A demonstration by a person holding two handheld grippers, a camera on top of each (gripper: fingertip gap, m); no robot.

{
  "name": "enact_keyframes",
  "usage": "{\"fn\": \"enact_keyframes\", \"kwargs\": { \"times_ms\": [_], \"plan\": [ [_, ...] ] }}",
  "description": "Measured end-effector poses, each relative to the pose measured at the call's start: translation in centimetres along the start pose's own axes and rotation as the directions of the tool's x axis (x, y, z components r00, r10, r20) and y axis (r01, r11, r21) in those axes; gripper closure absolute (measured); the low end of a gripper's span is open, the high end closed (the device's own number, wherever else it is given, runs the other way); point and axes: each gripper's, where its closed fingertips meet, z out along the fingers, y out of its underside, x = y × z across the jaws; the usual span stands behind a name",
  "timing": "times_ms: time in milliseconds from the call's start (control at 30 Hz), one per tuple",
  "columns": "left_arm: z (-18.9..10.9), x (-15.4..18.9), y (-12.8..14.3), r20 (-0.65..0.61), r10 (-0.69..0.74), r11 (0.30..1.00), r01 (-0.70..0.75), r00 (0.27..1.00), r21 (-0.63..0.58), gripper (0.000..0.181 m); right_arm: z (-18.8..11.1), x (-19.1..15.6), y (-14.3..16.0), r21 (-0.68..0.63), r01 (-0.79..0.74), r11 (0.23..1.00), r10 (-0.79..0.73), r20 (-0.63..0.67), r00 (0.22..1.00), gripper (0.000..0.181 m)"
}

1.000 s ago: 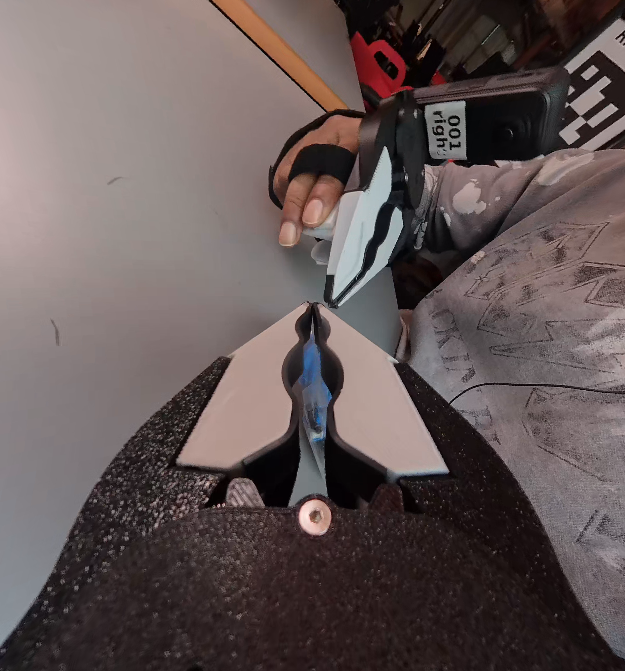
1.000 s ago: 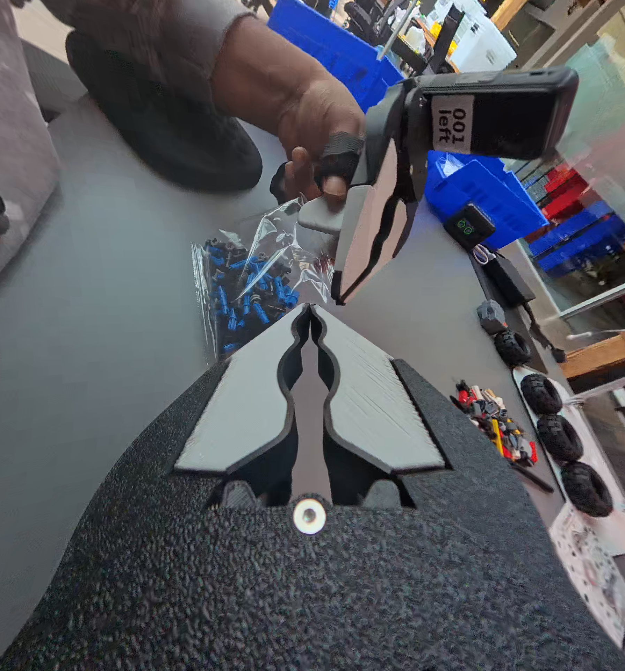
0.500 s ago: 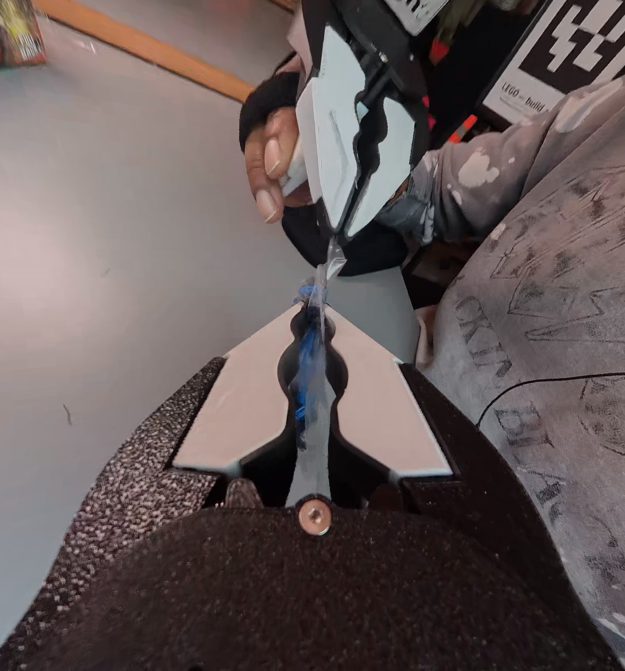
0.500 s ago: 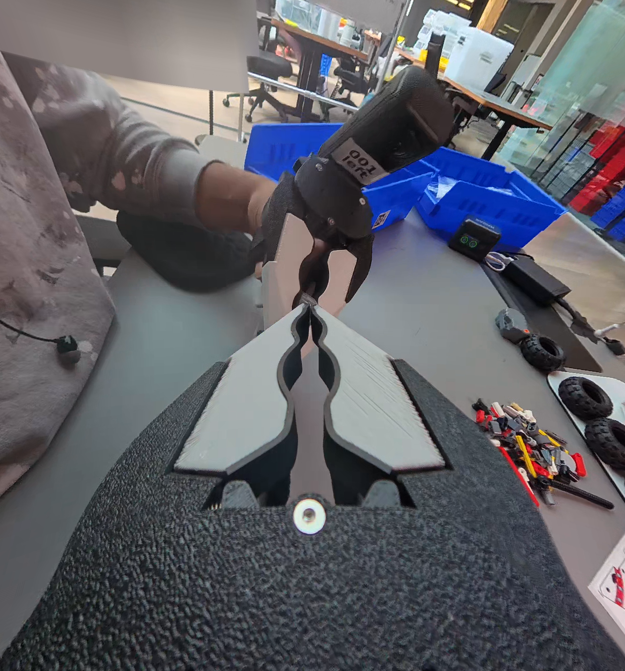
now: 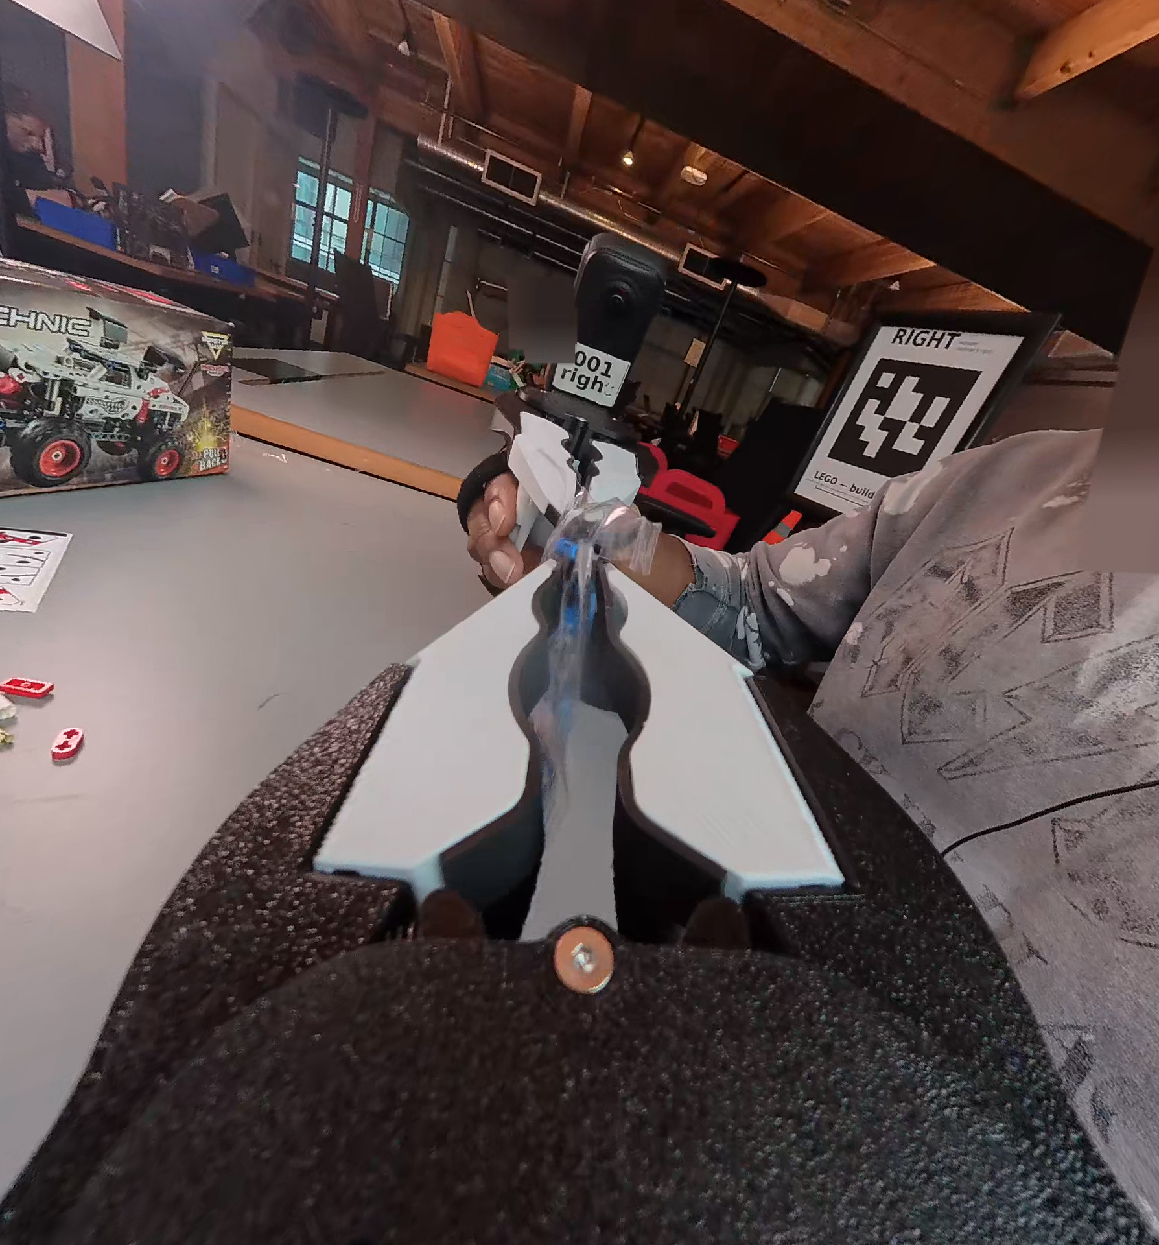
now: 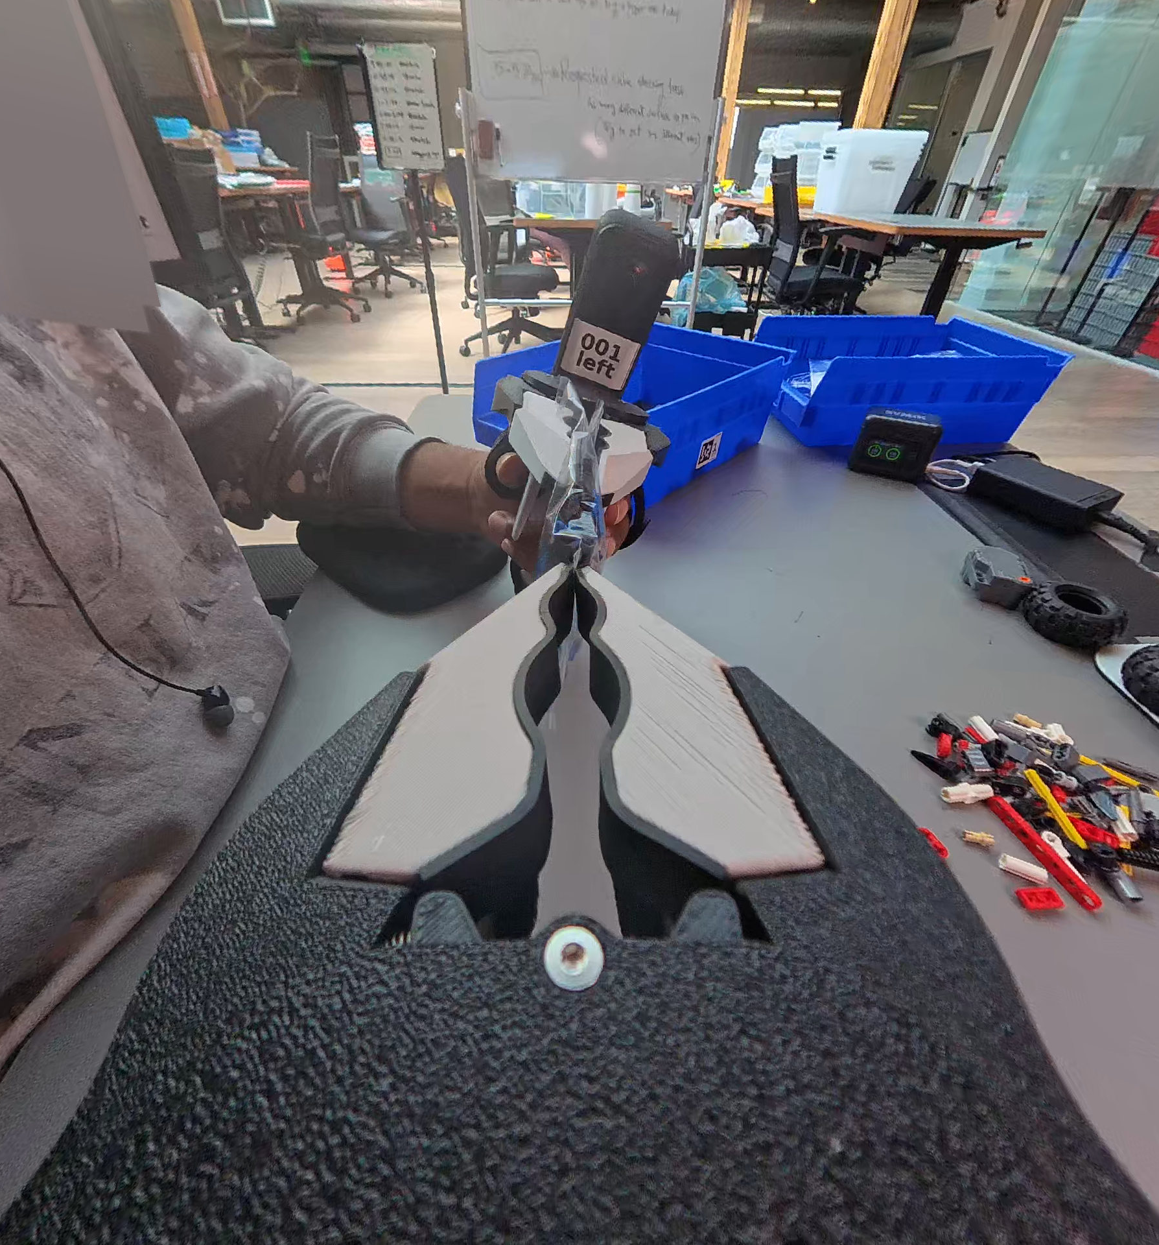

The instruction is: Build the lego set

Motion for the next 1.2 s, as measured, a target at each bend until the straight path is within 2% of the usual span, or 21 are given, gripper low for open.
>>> {"fn": "enact_keyframes", "kwargs": {
  "times_ms": [67,133,200,267,467,533,567,600,667,833,933,1000,1067,1200],
  "plan": [
    [0.1,0.0,0.6,-0.012,-0.014,0.999,0.014,1.0,-0.04,0.16,-0.3,0.1,0.0,0.005,-0.03,1.0,0.03,0.007,1.0,0.181],
    [0.1,-0.7,2.5,0.012,-0.028,0.989,0.03,1.0,-0.146,0.147,-0.3,0.7,1.3,-0.053,-0.04,0.998,0.039,-0.018,0.999,0.181],
    [0.0,-2.0,5.1,0.073,0.001,0.96,0.019,0.997,-0.279,0.144,0.0,1.0,4.0,-0.176,-0.038,0.984,0.034,-0.027,0.999,0.181],
    [0.1,-2.0,6.4,0.075,0.024,0.935,0.004,0.997,-0.355,0.142,0.2,1.3,6.1,-0.239,-0.047,0.97,0.039,-0.038,0.999,0.181],
    [-0.8,-3.0,9.0,0.112,0.133,0.855,-0.057,0.985,-0.515,0.139,-0.3,2.0,6.5,-0.231,-0.109,0.967,0.099,-0.052,0.994,0.181],
    [-0.8,-3.3,9.1,0.127,0.143,0.853,-0.058,0.981,-0.518,0.144,-0.4,2.1,6.5,-0.229,-0.106,0.968,0.095,-0.057,0.994,0.181],
    [-0.6,-3.5,8.9,0.141,0.149,0.861,-0.058,0.979,-0.505,0.151,-0.5,2.2,6.6,-0.23,-0.103,0.968,0.092,-0.058,0.994,0.181],
    [-0.5,-3.7,8.5,0.159,0.151,0.873,-0.056,0.976,-0.485,0.167,-0.5,2.2,6.6,-0.229,-0.102,0.968,0.091,-0.056,0.994,0.181],
    [-0.5,-4.0,8.0,0.184,0.143,0.885,-0.042,0.972,-0.464,0.18,-0.7,2.3,6.6,-0.231,-0.099,0.968,0.089,-0.057,0.994,0.181],
    [-0.6,-3.6,6.0,0.179,0.043,0.928,0.028,0.983,-0.372,0.181,-1.5,1.8,7.3,-0.271,-0.093,0.958,0.093,-0.015,0.996,0.181],
    [-0.5,-3.2,5.9,0.167,0.033,0.922,0.034,0.985,-0.385,0.181,-1.6,1.4,7.4,-0.303,-0.071,0.95,0.077,0.007,0.997,0.18],
    [-0.4,-2.8,6.0,0.16,0.017,0.915,0.049,0.987,-0.4,0.181,-1.9,1.7,6.0,-0.292,-0.038,0.956,0.035,-0.017,0.999,0.156],
    [-0.3,-2.7,6.2,0.165,0.006,0.906,0.065,0.986,-0.419,0.181,-1.7,1.6,4.2,-0.286,-0.016,0.958,0.013,-0.015,1.0,0.142],
    [0.0,-2.6,6.4,0.177,-0.033,0.9,0.106,0.984,-0.424,0.181,1.3,0.2,3.3,-0.348,0.085,0.934,-0.077,0.036,0.996,0.14]
  ]
}}
